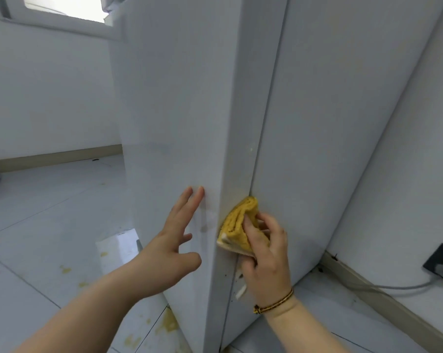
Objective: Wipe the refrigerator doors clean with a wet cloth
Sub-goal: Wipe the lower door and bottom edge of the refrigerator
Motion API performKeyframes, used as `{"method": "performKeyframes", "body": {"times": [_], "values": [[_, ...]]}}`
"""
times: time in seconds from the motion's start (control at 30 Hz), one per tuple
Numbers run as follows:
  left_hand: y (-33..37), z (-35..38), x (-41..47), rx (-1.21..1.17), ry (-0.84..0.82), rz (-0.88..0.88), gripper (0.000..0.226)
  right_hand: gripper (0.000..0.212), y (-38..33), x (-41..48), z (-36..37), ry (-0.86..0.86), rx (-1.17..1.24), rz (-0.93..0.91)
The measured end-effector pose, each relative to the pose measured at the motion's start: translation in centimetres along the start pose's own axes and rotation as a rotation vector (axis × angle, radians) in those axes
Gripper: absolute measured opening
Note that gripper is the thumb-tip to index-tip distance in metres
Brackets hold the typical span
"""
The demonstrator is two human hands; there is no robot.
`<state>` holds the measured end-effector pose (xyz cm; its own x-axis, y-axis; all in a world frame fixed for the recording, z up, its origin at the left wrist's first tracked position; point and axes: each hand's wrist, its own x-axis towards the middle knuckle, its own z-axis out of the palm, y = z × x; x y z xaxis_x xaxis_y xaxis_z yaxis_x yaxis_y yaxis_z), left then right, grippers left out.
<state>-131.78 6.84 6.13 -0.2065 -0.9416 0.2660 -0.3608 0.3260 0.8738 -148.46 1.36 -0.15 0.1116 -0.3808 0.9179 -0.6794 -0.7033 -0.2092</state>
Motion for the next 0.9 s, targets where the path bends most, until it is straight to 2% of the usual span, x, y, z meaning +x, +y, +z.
{"method": "performKeyframes", "body": {"times": [0.17,0.27,0.33,0.47,0.6,0.8,0.9], "values": [[-0.1,0.2,-0.4,0.018,-0.009,-0.012,0.088,0.049,-0.7,6.4,-1.2,0.174,0.106,-0.042],[-1.3,1.4,-1.5,0.064,-0.062,-0.05,0.09,0.034,-2.4,7.3,-0.2,0.263,0.085,-0.037],[-2.4,2.3,-2.3,0.057,-0.077,-0.091,0.092,0.028,-2.5,4.8,0.9,0.257,0.013,-0.062],[-4.0,3.3,-2.8,0.005,-0.06,-0.16,0.088,0.04,-1.3,-1.8,1.4,0.08,-0.049,-0.103],[-4.7,4.2,-3.4,-0.067,0.007,-0.231,0.085,0.04,-0.5,-2.1,-0.2,-0.039,-0.031,-0.171],[-5.5,5.4,-4.4,-0.131,0.06,-0.31,0.083,0.052,-1.5,3.4,-0.3,0.16,0.097,-0.041],[-5.7,5.4,-4.6,-0.126,0.081,-0.371,0.08,0.047,-1.9,2.0,1.2,0.202,0.013,-0.042]]}}
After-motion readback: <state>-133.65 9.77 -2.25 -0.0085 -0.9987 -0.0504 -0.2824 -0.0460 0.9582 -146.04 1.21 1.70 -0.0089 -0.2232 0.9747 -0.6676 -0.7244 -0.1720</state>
